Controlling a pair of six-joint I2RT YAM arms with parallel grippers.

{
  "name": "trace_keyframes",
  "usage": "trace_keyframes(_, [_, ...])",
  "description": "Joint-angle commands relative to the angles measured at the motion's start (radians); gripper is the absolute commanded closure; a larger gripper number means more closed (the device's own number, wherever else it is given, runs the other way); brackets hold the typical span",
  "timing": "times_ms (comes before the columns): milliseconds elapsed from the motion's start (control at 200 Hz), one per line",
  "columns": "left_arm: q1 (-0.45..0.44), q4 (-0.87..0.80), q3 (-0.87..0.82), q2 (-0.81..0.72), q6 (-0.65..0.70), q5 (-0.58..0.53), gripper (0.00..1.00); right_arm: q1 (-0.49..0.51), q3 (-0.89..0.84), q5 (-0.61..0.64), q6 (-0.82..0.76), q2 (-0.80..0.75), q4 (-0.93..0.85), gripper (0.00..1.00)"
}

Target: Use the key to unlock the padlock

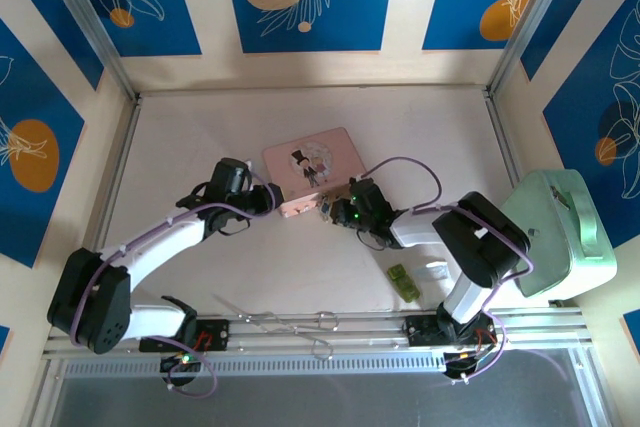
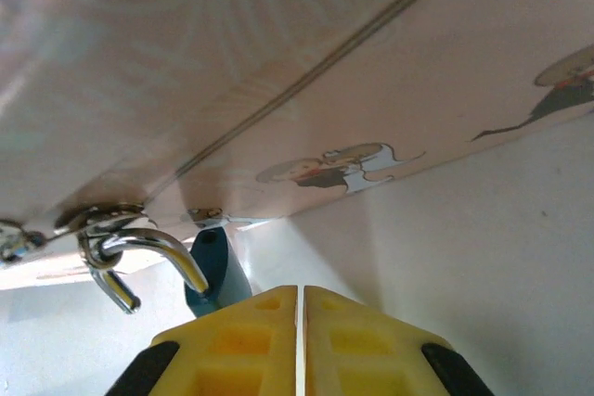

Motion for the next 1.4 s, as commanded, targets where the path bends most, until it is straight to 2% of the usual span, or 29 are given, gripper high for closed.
trace_keyframes(0, [-0.008, -0.017, 0.021, 0.01, 0.001, -0.007, 0.5, 0.016, 0.043, 0.002, -0.044, 0.012, -0.023, 0.91])
trace_keyframes(215, [-0.008, -0.006, 0.015, 0.029, 0.004, -0.007, 0.5, 0.086, 0.101, 0.045, -0.081, 0.025, -0.067, 0.93])
trace_keyframes(555, [-0.008, -0.002, -0.004, 0.027, -0.004, 0.001, 0.5, 0.124, 0.219, 0.066, -0.105, 0.09, -0.135, 0.93])
trace_keyframes(615, [-0.006, -0.02, 0.002, 0.009, 0.004, -0.007, 0.5, 0.132, 0.2, 0.088, -0.12, 0.054, -0.134, 0.88])
trace_keyframes(745, [-0.006, -0.039, 0.019, -0.01, 0.014, 0.004, 0.48, 0.129, 0.154, 0.102, -0.213, -0.064, -0.187, 0.62])
trace_keyframes(890, [-0.015, -0.033, 0.032, -0.016, 0.001, 0.018, 0.44, 0.107, 0.105, 0.089, -0.323, -0.213, -0.278, 0.49])
trace_keyframes(1045, [-0.042, -0.029, 0.048, 0.01, -0.003, -0.013, 0.38, 0.083, 0.053, 0.154, -0.324, -0.329, -0.334, 0.46])
trace_keyframes(1111, [-0.048, -0.021, 0.054, 0.035, -0.005, -0.016, 0.2, 0.059, 0.04, 0.169, -0.301, -0.349, -0.339, 0.45])
trace_keyframes(1146, [-0.049, -0.02, 0.056, 0.044, -0.007, -0.024, 0.16, 0.04, 0.039, 0.162, -0.289, -0.352, -0.342, 0.45])
trace_keyframes(1296, [-0.047, -0.023, 0.05, 0.049, -0.022, -0.081, 0.16, -0.064, 0.093, 0.079, -0.264, -0.374, -0.417, 0.45])
trace_keyframes(1396, [-0.041, -0.027, 0.056, 0.057, -0.026, -0.085, 0.17, -0.128, 0.184, 0.085, -0.266, -0.373, -0.511, 0.44])
